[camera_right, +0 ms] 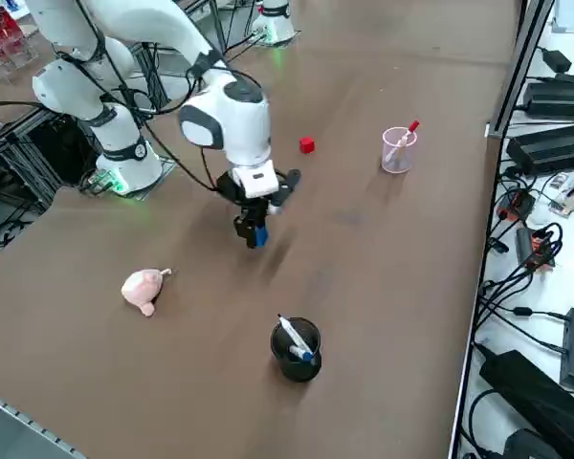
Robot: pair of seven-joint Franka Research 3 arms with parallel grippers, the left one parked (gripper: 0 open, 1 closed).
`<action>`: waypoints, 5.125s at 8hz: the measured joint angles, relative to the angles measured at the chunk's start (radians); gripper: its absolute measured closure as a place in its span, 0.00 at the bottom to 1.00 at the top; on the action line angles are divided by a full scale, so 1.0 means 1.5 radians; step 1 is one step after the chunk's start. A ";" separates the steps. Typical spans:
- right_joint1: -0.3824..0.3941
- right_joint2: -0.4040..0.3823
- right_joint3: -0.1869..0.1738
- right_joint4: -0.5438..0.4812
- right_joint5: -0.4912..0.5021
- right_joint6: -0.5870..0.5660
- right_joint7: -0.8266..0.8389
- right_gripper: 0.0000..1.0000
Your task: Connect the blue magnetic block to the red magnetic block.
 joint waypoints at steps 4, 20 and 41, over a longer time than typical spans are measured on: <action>0.074 0.062 0.003 0.119 0.002 -0.106 0.058 0.53; 0.088 0.036 0.120 0.305 0.051 -0.390 0.148 0.00; 0.110 0.044 0.360 0.006 0.045 0.005 0.917 0.00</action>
